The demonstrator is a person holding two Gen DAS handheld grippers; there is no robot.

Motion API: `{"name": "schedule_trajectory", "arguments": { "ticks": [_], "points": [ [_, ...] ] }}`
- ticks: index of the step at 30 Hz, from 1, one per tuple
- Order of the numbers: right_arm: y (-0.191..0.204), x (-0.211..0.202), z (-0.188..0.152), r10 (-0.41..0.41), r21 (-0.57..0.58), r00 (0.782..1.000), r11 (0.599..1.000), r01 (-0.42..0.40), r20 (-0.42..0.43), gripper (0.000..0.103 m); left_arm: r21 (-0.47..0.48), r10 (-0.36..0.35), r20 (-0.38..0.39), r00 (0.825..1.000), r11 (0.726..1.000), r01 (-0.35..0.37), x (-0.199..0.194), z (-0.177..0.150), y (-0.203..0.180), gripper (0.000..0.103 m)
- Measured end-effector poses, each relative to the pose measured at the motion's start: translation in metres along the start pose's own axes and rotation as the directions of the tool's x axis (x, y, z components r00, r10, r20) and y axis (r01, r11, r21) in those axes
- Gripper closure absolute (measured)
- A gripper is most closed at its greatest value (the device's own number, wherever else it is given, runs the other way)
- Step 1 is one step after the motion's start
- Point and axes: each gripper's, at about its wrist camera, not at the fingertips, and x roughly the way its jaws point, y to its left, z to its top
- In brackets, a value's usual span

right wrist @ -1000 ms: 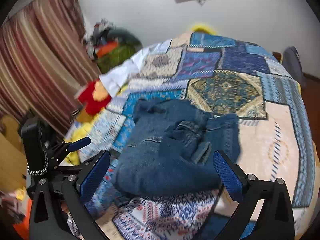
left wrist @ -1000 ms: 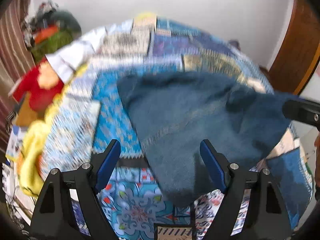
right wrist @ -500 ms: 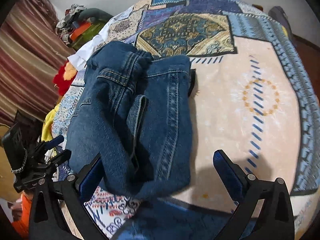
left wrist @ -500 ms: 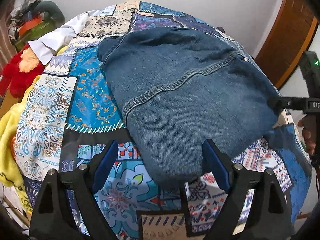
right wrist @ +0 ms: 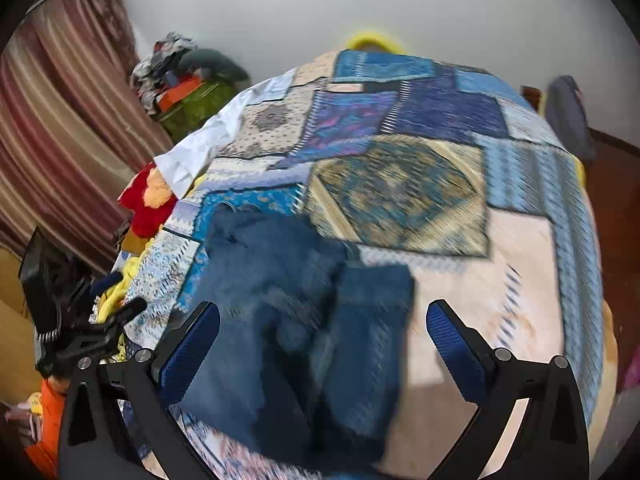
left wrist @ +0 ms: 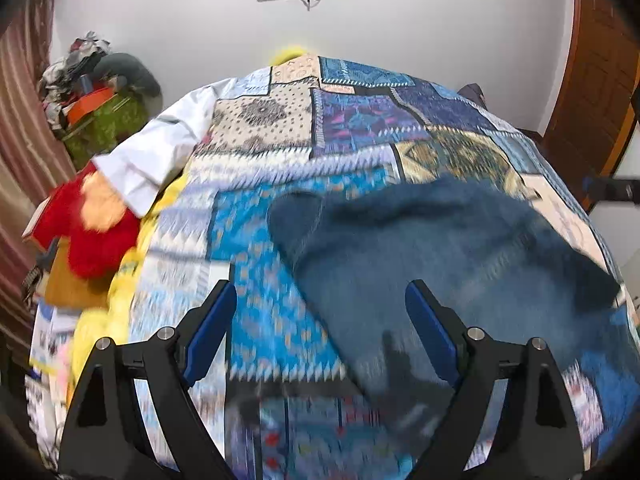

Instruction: Fold large clothes

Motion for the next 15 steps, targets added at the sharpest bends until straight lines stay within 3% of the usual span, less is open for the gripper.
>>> {"name": "schedule_trajectory", "arguments": {
  "ticks": [5,9,12,15],
  "points": [
    [0.025,0.061,0.024,0.028,-0.126,0.993,0.991,-0.043,-0.115,0.000,-0.049,-0.068,-0.112,0.991,0.997,0.063,0.080,0.034,0.006,0.017],
    [0.013,0.117,0.026,-0.040,-0.171,0.967,0.985,-0.004,-0.252,0.000,-0.100,-0.018,-0.164,0.986,0.995,0.002,0.135,0.044,0.015,0.017],
    [-0.018,0.128,0.031,-0.056,-0.112,0.967,0.993,0.028,-0.250,0.000,-0.141,-0.017,-0.188,0.982,0.990,-0.010,0.156,0.043,0.025,0.016],
    [-0.051,0.123,0.032,0.052,0.025,0.965,0.999,-0.048,-0.257,0.000,-0.173,-0.005,-0.163,0.987,0.985,-0.023,0.148,0.040,0.036,0.016]
  ]
}}
